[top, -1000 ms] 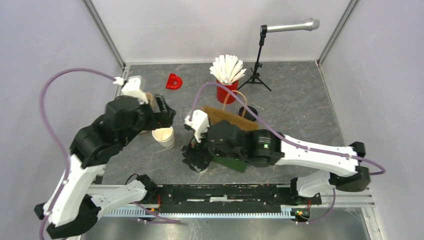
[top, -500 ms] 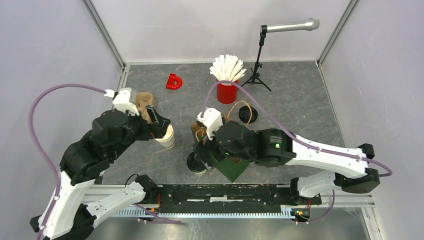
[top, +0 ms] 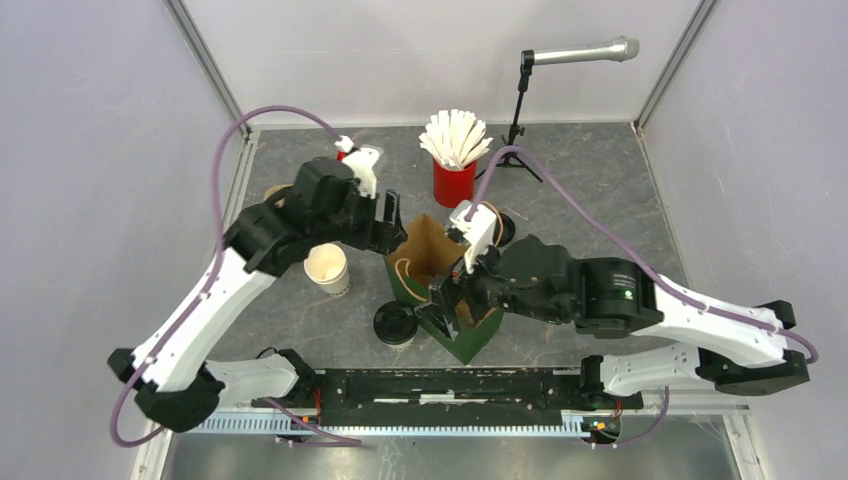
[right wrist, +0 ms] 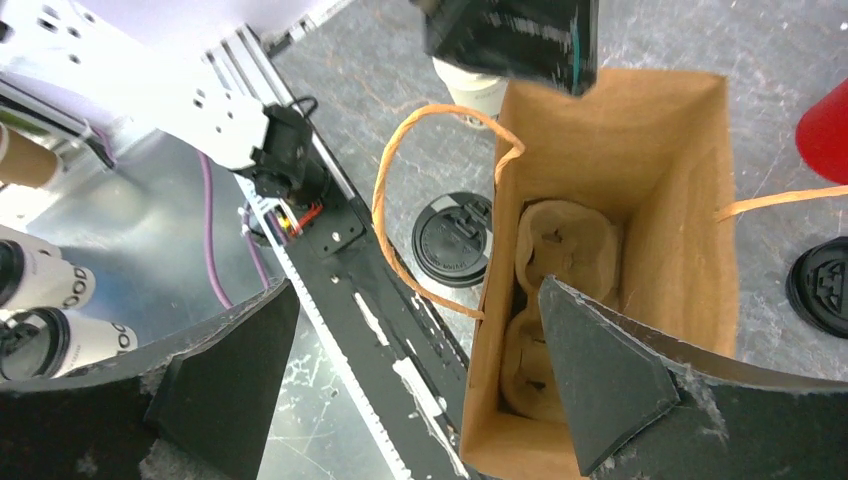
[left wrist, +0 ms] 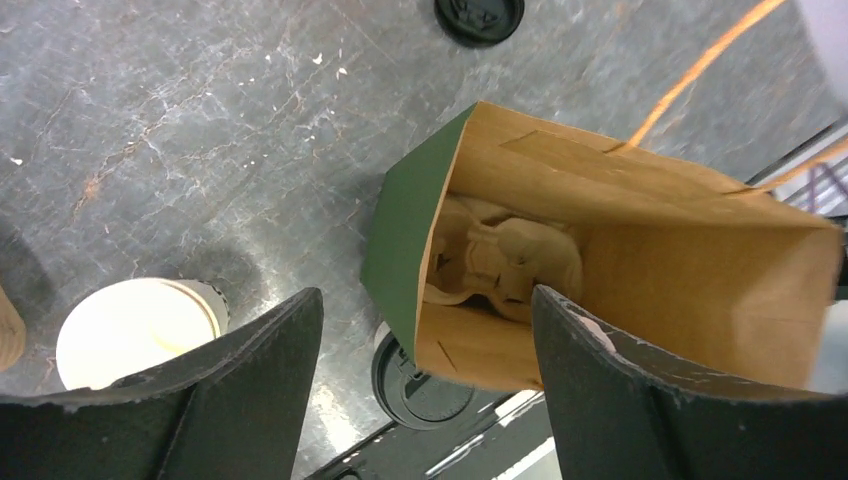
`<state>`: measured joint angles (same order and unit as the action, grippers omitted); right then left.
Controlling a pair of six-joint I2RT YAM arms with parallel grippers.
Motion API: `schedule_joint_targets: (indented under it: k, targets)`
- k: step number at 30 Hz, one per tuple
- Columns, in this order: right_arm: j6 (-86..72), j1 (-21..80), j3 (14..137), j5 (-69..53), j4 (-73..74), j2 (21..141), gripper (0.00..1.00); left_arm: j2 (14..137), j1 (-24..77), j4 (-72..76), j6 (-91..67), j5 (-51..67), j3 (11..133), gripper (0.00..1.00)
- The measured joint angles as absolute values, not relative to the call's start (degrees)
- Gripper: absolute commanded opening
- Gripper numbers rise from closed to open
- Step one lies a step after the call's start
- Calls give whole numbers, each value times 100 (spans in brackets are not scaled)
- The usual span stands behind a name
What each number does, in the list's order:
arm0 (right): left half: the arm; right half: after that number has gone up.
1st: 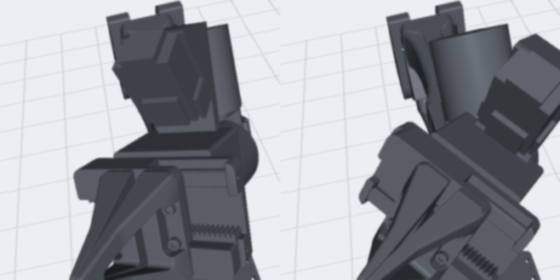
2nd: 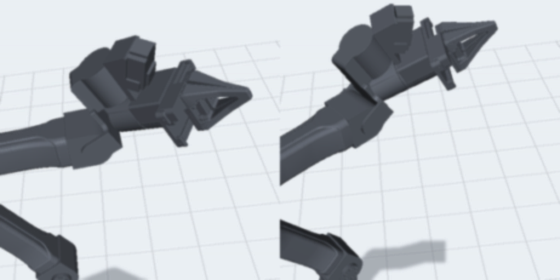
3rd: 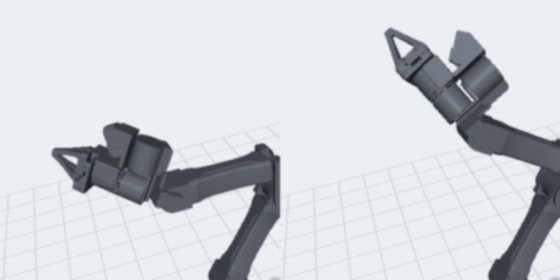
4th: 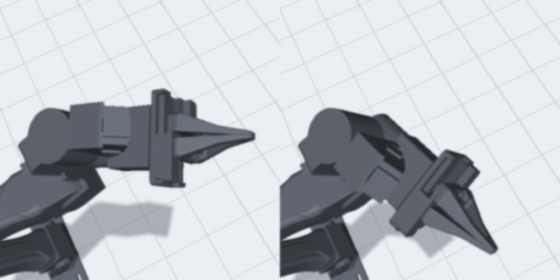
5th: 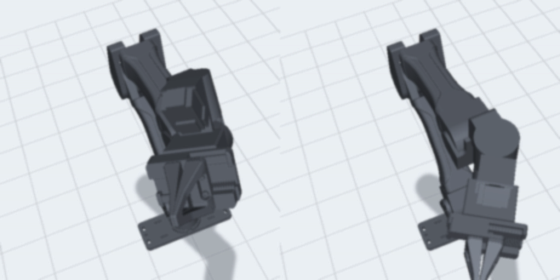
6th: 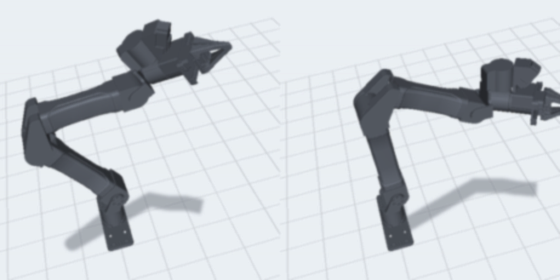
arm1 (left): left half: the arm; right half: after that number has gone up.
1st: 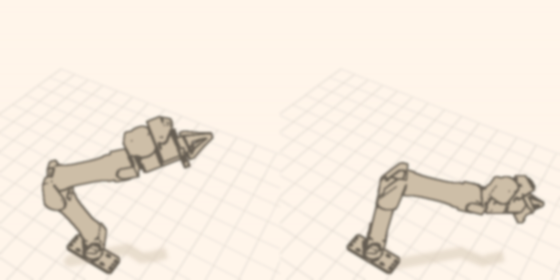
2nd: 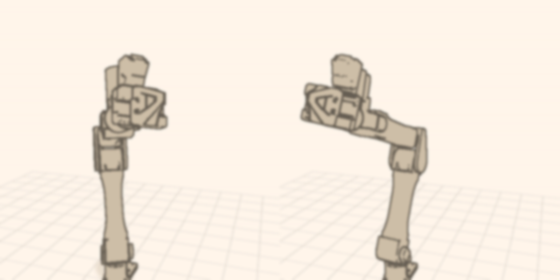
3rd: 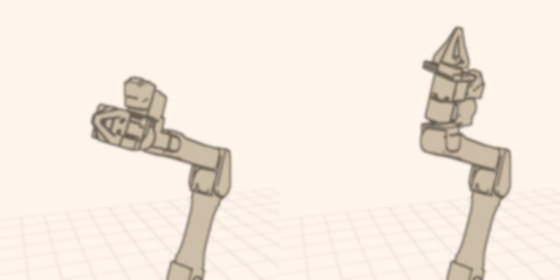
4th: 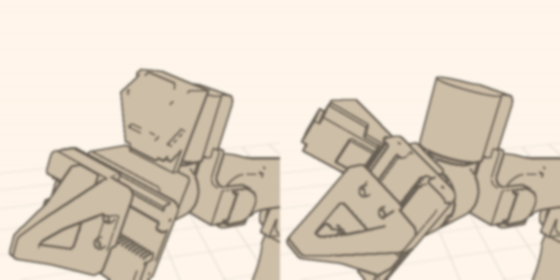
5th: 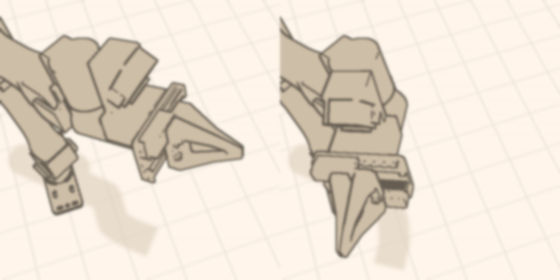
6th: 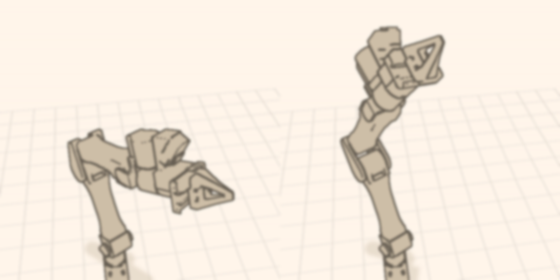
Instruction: Pack the takeout coffee
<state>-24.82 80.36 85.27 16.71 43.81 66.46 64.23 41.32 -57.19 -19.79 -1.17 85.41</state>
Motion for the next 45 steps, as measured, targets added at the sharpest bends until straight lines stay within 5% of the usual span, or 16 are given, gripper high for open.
schedule_joint_targets:
  k: [4, 14, 32, 35, 39, 40, 45]
  targets:
    - [-2491, 8036, 8523, 1774, 4289, 6224, 98, 7002, 4134, -5719, -1623, 16, 8556, 66]
    - [-2497, 8036, 8449, 2386, 3883, 5343, 98, 7710, 4132, -5765, -1153, 316, 8914, 3]
    - [-1820, 8034, 8923, 2904, 4018, 5854, 98, 7957, 4287, -4235, -2818, 952, 8742, 3]
    - [-1706, 8036, 9417, 2849, 4176, 6233, 98, 7955, 4285, -4003, -3020, 923, 8506, 15]
    - [-1669, 8036, 10092, 2541, 4259, 6912, 98, 7950, 4283, -3927, -3109, 895, 8357, 72]
    - [-1678, 8036, 10116, 2421, 4246, 7039, 98, 7942, 4281, -3927, -3118, 862, 8361, 98]
    - [-1774, 8042, 9828, 1756, 4154, 7522, 96, 7905, 4016, -4556, -3168, 563, 8879, 100]
